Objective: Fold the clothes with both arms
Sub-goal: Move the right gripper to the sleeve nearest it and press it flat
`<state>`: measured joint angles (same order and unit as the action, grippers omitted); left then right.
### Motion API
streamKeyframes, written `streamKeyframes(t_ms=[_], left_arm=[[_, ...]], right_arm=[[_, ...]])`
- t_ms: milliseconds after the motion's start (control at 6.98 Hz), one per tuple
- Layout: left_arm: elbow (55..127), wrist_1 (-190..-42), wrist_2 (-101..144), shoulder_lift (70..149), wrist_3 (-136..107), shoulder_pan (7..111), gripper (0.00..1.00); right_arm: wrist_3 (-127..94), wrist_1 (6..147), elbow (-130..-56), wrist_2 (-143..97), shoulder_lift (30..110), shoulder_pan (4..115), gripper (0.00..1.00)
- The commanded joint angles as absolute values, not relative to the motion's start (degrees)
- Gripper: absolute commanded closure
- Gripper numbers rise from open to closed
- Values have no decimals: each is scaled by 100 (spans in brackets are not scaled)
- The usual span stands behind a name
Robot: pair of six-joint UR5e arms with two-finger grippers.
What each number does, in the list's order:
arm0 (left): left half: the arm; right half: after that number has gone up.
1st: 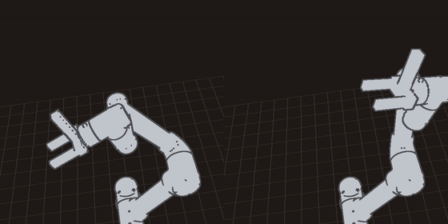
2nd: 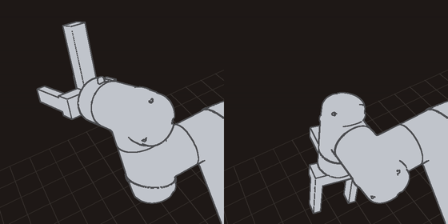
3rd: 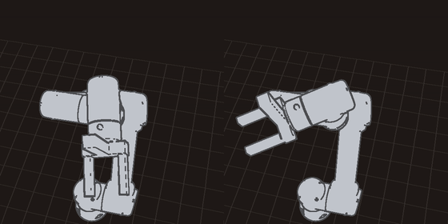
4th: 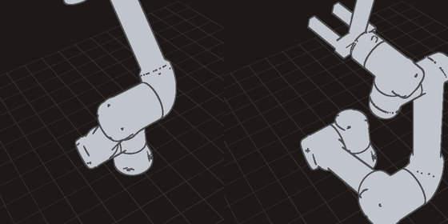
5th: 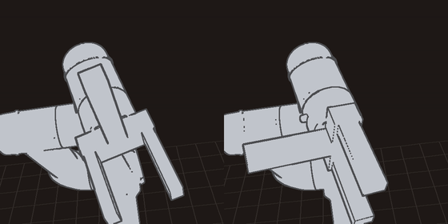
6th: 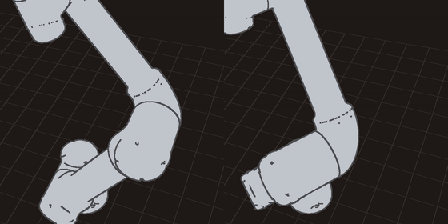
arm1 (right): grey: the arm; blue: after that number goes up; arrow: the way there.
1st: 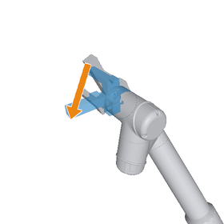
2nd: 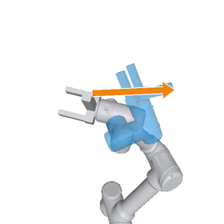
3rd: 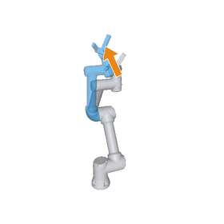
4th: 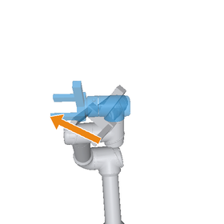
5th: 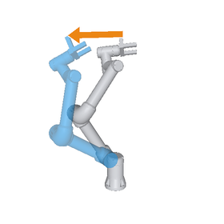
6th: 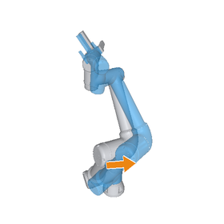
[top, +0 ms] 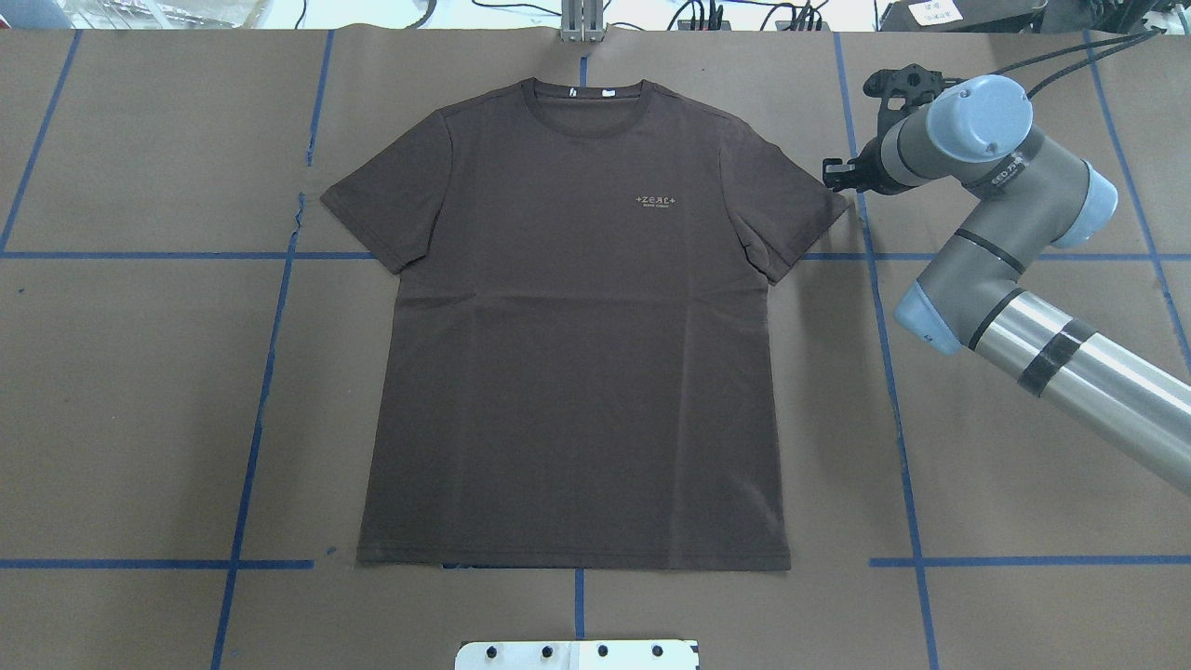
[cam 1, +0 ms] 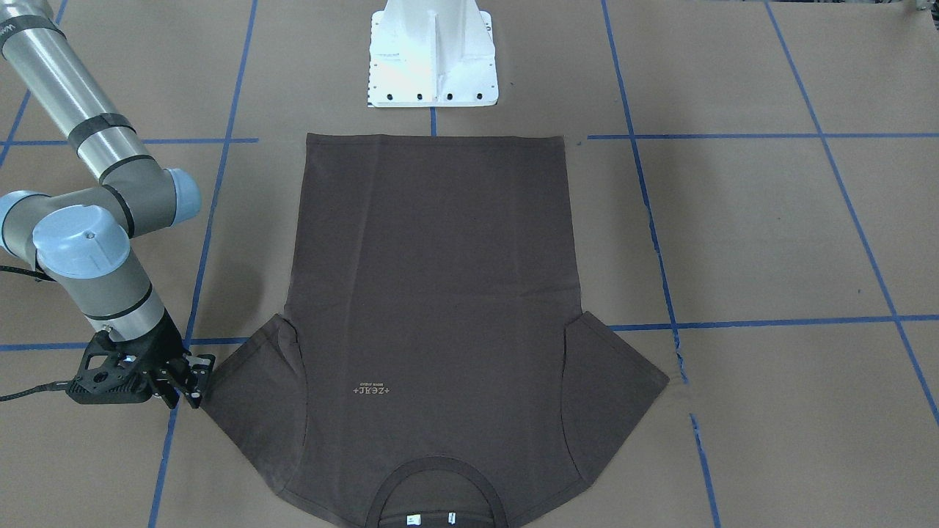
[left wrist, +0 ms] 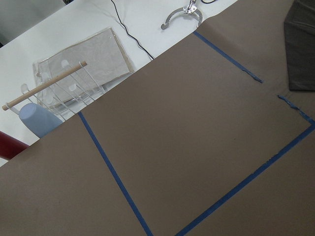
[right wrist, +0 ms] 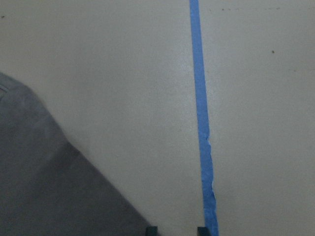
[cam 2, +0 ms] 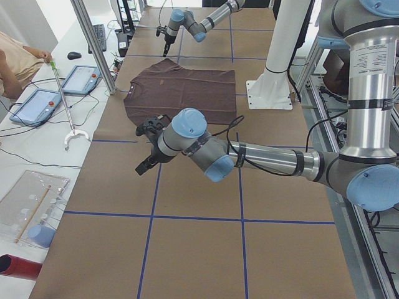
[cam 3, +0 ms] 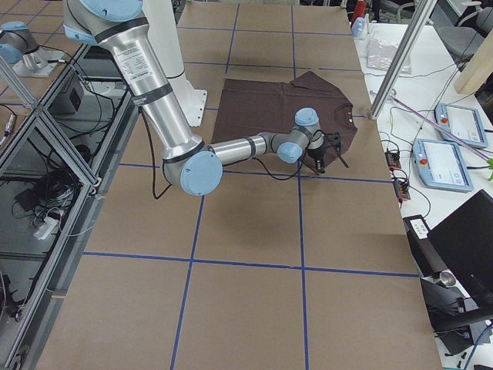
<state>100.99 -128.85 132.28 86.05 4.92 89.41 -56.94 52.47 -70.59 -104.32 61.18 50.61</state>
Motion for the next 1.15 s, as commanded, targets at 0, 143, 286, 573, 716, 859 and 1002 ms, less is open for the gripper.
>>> streamKeyframes(t_ms=[0, 143, 286, 573, 716, 859, 1002], left_arm=[[10090, -12885, 13228, 8604, 501, 8947, 0], [10090, -12885, 13228, 8604, 501, 8947, 0], [10081, -12885, 13228, 8596, 501, 8947, 0], [10081, -12885, 13228, 8596, 492, 8947, 0], [10081, -12885, 13228, 8596, 501, 8947, 0], [10081, -12885, 13228, 8596, 501, 8947, 0], [10081, -12885, 13228, 8596, 501, 8947, 0]], right_arm=[[-5695, 5247, -7014, -10433, 6117, 4984, 61], [-5695, 5238, -7005, -10433, 6117, 4966, 61], [-5695, 5247, -7005, -10433, 6117, 4948, 61], [-5695, 5247, -7005, -10424, 6126, 4931, 61], [-5695, 5247, -6996, -10424, 6126, 4931, 69], [-5713, 5247, -6996, -10415, 6117, 4931, 100], [-5756, 5256, -6996, -10398, 6100, 4931, 100]])
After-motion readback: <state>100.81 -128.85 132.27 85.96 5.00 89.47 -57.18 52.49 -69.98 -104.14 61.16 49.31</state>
